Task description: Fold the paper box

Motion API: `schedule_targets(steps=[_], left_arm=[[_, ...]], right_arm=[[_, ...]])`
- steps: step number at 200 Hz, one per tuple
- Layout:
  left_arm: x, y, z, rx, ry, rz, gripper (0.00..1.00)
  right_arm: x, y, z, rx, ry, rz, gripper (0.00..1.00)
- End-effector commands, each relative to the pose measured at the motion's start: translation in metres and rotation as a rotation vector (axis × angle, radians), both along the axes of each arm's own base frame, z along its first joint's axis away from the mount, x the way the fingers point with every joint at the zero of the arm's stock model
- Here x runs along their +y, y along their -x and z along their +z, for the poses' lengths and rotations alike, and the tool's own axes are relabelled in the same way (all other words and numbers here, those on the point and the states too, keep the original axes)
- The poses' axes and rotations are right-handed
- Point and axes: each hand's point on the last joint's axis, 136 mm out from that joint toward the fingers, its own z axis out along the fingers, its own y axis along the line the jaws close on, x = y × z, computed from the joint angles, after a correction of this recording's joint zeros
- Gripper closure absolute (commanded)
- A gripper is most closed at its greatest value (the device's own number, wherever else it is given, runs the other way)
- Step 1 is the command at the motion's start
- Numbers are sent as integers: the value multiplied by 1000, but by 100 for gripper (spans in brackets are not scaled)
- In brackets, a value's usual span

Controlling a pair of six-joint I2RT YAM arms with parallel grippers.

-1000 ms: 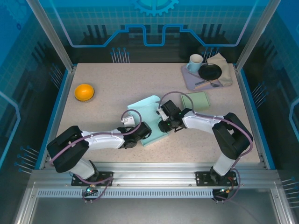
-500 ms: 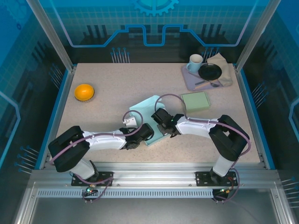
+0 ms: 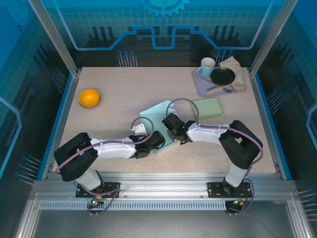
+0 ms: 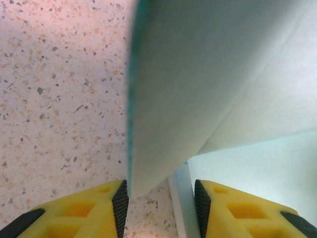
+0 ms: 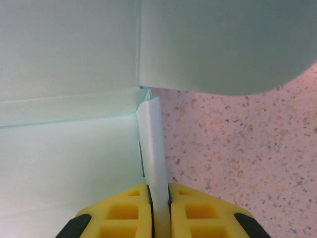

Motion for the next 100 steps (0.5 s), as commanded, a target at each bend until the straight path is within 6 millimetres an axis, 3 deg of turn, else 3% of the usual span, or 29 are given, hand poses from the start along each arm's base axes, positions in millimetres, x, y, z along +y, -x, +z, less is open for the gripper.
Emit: schedule_targets(steps=[1, 36, 59, 100], left_arm=[[19, 23, -20, 104, -123, -21, 57], [21, 23, -18, 100, -132, -19, 57], [23, 24, -16, 99, -135, -17, 57], [25, 25, -18, 98, -129, -14, 57]], right_arm=[[-59, 4, -38, 39, 282, -104, 100], [-57, 7, -40, -20, 408, -108, 100], [-67, 8, -37, -71, 516, -136, 100], [-64, 9, -40, -49, 525, -117, 100]])
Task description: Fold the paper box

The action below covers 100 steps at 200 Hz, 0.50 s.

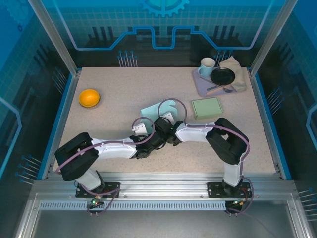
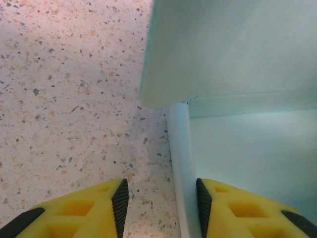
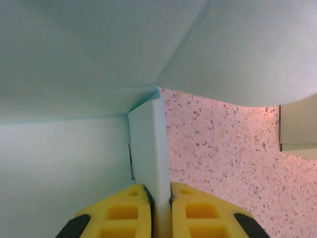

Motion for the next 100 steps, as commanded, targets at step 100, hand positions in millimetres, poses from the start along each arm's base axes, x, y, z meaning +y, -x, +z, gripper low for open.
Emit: schedule_targets(steps=[100], left_arm=[[26, 28, -24, 115, -105, -13, 57]], right_arm=[[-2, 41, -36, 248, -267, 21, 71]])
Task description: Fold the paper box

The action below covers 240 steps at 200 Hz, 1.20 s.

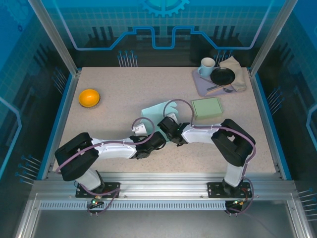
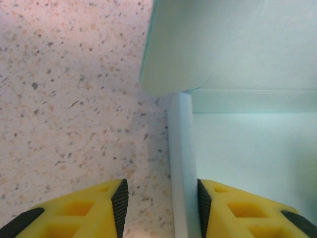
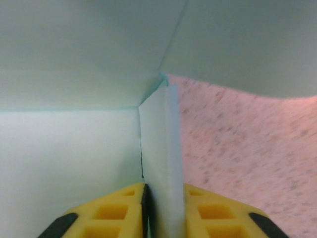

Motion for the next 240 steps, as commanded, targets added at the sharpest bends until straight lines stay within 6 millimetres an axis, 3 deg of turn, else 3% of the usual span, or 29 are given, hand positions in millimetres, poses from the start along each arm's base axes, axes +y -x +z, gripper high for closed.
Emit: schedule_targets(steps=[1, 47, 55, 122, 135, 157, 177, 212, 240], left_arm=[[25, 25, -21, 103, -111, -16, 57], [28, 25, -19, 98, -121, -15, 57], [27, 24, -18, 95, -121, -16, 57], [27, 22, -13, 82, -135, -30, 57], [27, 21, -12, 81, -140, -35, 57], [25, 20, -11, 79, -146, -46, 57], [24, 19, -10, 76, -155, -60, 57], [15, 16, -11, 68, -162, -136, 58], [11, 12, -8, 58, -193, -197, 58]], right_arm=[[-4, 29, -22, 166, -81, 20, 70], [5, 30, 20, 194, -277, 59, 48], [0, 38, 18, 226, -296, 66, 47], [17, 67, 56, 388, -586, 190, 41], [13, 64, 60, 387, -651, 173, 44], [-7, 56, 57, 371, -701, 129, 61], [-16, 51, 54, 361, -749, 130, 67], [3, 49, 58, 382, -859, 238, 71], [9, 42, 45, 436, -948, 224, 74]])
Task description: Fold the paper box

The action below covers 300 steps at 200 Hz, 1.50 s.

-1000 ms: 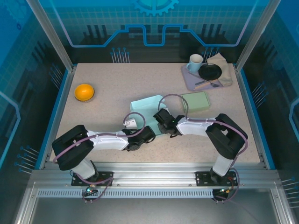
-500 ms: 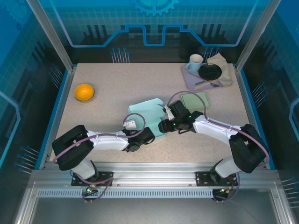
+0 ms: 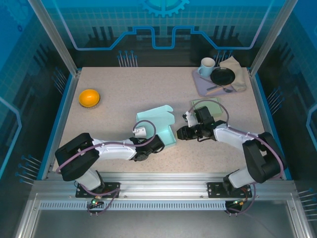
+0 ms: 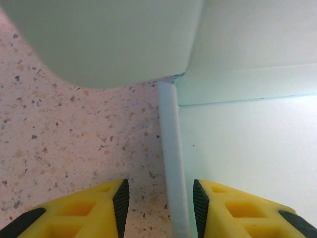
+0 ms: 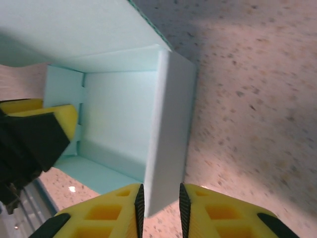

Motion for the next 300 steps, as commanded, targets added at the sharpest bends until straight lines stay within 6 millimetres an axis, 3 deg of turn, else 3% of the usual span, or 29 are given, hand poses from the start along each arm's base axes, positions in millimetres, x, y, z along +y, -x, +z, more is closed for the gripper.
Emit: schedule_targets(steps=[1, 33, 76, 99, 118, 145, 177, 206, 221, 261, 300], left_arm=[[-4, -4, 6, -14, -38, -77, 58], [-2, -5, 5, -6, -62, -95, 58], [-5, -7, 3, 4, -66, -99, 58], [-5, -9, 9, 1, -73, -104, 58], [-3, -14, 32, -32, -79, -118, 57], [2, -20, 80, -93, -41, -147, 53], [21, -17, 123, -125, -13, -195, 45], [46, -22, 117, -44, 160, -250, 40], [37, -28, 121, -67, 248, -356, 35], [14, -37, 123, -120, 264, -517, 33], [21, -45, 106, -85, 187, -490, 41]], right_arm=[[11, -5, -2, 35, -126, 34, 75], [12, -5, -20, 83, -134, 43, 76], [18, -4, -23, 100, -178, 51, 76], [3, -10, -25, 78, -103, -30, 72], [-13, -18, -12, 1, -34, -90, 66], [-33, -28, 24, -185, 123, -92, 61], [-46, -39, 62, -348, 276, -27, 56], [-43, -54, 86, -419, 318, 33, 53], [-37, -61, 93, -421, 318, 53, 52], [-19, -73, 97, -419, 297, 143, 48], [-3, -78, 90, -416, 270, 227, 47]])
